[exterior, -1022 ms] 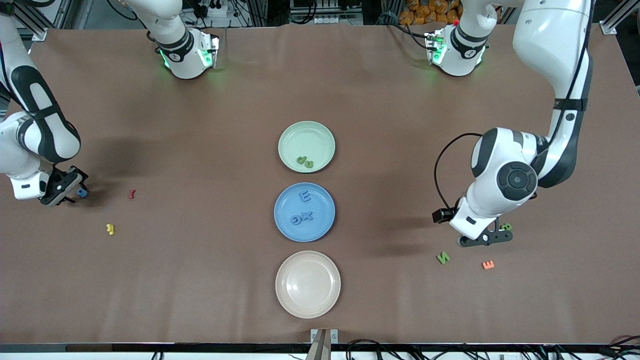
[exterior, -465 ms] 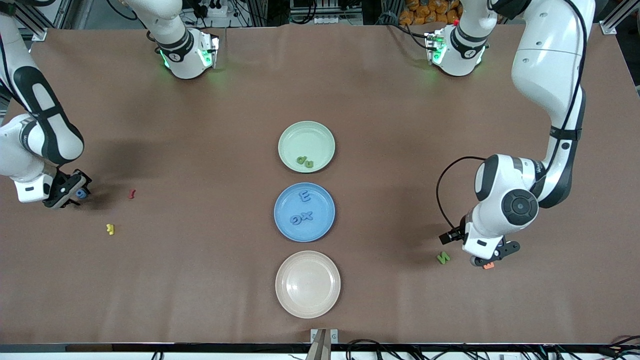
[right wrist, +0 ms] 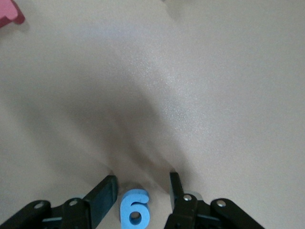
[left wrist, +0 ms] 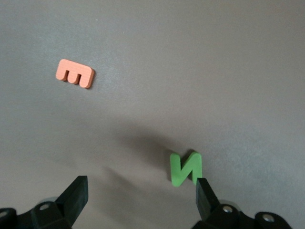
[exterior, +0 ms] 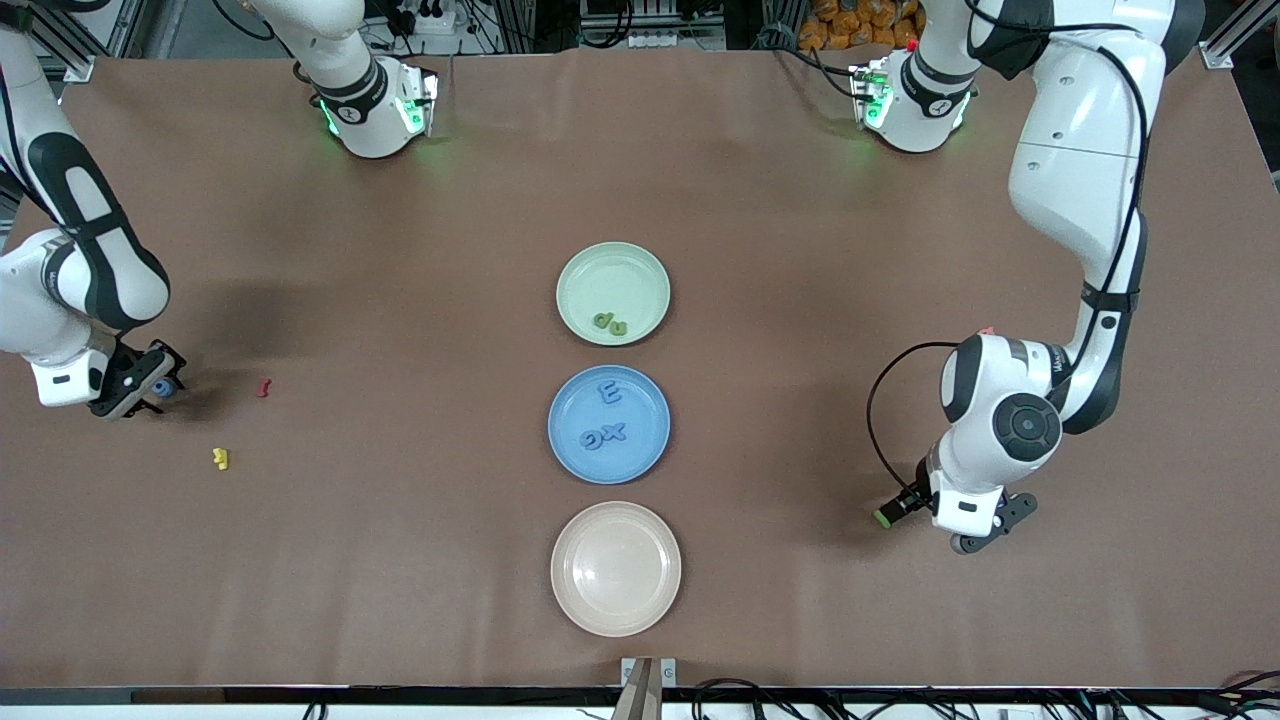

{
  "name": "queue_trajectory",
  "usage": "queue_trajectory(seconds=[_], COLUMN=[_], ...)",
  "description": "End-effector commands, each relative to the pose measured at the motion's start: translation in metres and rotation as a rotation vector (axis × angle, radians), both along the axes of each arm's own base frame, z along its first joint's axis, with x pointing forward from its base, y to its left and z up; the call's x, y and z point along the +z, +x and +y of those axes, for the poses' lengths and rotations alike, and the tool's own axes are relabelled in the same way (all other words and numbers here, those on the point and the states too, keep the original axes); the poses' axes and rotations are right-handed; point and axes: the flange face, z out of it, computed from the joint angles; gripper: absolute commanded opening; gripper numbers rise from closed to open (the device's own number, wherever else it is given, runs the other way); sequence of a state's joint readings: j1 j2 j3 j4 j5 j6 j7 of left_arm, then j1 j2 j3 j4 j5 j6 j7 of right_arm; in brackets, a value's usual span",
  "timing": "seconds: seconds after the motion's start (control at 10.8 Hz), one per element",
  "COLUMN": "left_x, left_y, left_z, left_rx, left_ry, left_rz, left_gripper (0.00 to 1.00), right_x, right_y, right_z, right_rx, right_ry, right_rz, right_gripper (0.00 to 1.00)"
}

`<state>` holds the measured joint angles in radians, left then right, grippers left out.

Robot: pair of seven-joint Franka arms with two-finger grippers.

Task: Sort letters by color into matching plates
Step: 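Grasp the green N with the left gripper while the right gripper grasps the 6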

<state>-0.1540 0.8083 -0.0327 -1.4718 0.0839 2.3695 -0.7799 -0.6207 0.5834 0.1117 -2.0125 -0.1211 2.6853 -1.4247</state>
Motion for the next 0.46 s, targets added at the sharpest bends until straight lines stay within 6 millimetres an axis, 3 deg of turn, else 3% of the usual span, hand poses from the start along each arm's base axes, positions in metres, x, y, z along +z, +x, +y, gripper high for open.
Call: queue_trajectory(seconds=[0.0,0.37], left_x=[-0.003,-0.022], left_y=[0.012,0.016], left_z=[-0.004,-0.017], left_rx=[0.064,0.053], left_ry=[-0.009,-0.021], left_rz=[-0.022,-0.054], left_gripper=[1.00,1.00], right_x=[-0.007,-0.011], right_y=[-0.011,-0.017], right_z=[-0.008,-0.011], right_rx=[-0.013,-0.016], right_ry=[0.018,0.022], right_rz=[-0.007,0.001], right_gripper=[0.56,0.57])
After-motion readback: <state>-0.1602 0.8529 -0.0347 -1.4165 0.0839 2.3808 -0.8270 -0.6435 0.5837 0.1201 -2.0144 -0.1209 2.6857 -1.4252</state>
